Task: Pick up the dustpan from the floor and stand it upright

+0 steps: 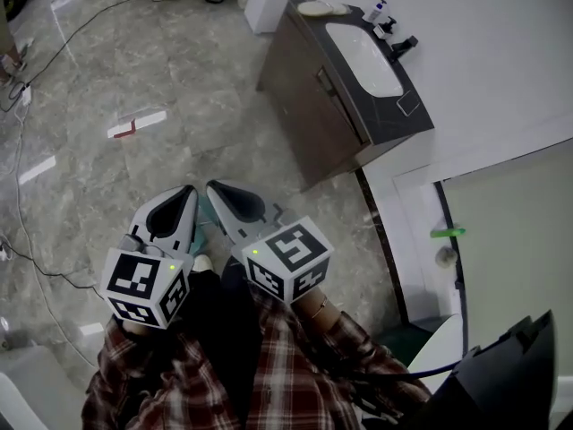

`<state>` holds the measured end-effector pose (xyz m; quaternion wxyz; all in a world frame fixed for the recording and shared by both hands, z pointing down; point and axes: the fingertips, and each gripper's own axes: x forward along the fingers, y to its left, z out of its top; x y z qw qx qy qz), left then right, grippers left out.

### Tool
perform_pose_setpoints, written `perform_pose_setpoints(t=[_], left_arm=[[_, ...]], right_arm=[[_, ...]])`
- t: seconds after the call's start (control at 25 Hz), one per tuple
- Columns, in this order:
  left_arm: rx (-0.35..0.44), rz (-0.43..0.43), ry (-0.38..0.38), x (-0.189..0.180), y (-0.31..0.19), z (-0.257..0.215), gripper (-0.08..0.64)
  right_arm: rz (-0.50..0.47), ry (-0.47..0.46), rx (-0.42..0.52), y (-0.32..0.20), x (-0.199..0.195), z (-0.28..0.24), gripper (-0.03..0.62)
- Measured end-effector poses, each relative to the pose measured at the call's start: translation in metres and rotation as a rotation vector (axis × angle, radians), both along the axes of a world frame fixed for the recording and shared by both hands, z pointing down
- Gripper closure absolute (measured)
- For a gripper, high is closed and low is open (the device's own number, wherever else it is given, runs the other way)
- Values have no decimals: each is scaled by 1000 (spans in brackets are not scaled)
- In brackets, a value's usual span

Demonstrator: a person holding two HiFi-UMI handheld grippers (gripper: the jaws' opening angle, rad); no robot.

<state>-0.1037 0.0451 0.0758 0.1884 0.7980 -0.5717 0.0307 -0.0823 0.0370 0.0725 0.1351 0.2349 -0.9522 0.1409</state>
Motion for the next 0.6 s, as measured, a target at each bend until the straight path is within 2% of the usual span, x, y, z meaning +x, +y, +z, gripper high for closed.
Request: perform_pose_setpoints(t=[0.24, 0.6], left_arm=[[11, 28, 4, 13, -1, -4, 559], [17, -21, -2, -13, 10, -12, 559]], right_arm=[[31, -5, 15, -3, 14, -6, 583], [7, -13, 0, 0, -5, -6, 583]])
